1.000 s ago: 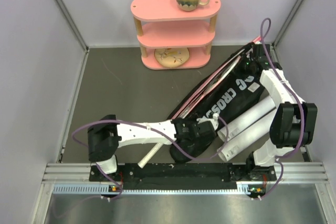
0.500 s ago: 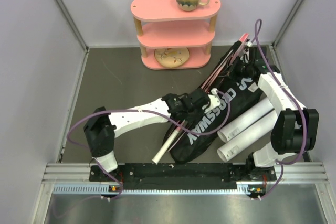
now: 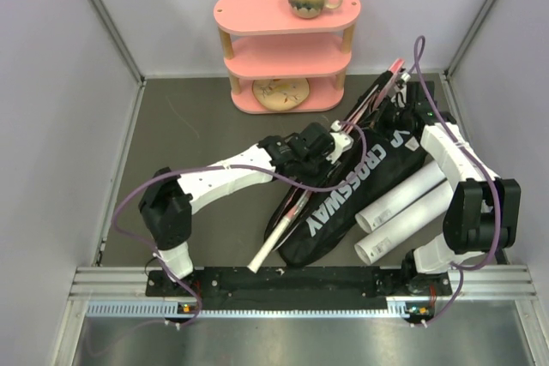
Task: Pack up the badminton gear
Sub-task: Place the racket in the racket bag.
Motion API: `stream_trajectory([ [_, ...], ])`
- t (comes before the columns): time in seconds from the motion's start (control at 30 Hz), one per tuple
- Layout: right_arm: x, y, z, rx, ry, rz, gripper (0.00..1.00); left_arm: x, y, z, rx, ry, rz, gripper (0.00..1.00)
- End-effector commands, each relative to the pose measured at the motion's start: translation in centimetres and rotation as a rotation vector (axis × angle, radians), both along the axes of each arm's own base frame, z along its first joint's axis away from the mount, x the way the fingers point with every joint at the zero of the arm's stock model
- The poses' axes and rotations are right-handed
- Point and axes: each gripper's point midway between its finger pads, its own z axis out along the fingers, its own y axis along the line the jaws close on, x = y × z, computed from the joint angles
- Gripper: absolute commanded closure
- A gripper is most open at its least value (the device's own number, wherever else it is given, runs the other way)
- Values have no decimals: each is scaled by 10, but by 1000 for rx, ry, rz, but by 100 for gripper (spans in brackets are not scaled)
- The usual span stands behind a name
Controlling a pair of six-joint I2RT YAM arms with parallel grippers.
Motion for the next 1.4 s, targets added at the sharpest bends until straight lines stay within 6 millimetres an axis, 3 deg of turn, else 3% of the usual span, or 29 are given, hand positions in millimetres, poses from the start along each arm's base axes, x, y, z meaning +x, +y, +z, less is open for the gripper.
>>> stream_trajectory([
  [0.0,-2,9,37,41,-125,56,100,-18,17,4,-10,58,26,60],
  [0.2,-3,7,40,33,-137,51,100,2,30,-16,109,6,102,60],
  [0.47,-3,9,41,43,-135,63,100,3,28,-47,187,61,107,56],
  [0.53,-3,10,39,43,-132,68,100,5,27,-49,188,58,109,60],
  [0.57,-4,10,37,46,-127,72,100,6,26,-51,194,55,105,72],
  [0.63,-6,11,36,44,-125,75,100,10,23,-43,189,39,106,86],
  [0.67,-8,11,32,40,-120,80,100,11,20,-37,182,30,100,97],
  [0.7,-9,11,30,38,-117,81,100,17,13,-24,151,7,100,100],
  [0.8,-17,19,21,39,-92,101,100,25,-10,9,50,-32,73,100],
  [0.9,-28,33,17,77,-74,123,100,40,-32,29,-37,-75,71,100],
  [1.07,-38,45,25,199,-65,126,100,76,-60,31,-157,-135,116,100],
  [1.23,-40,49,38,245,-73,130,100,95,-69,15,-187,-179,150,100],
  [1.33,-38,49,44,241,-93,132,100,104,-66,17,-184,-212,174,100],
  [1.37,-37,48,44,238,-91,129,100,106,-66,22,-194,-215,178,93],
])
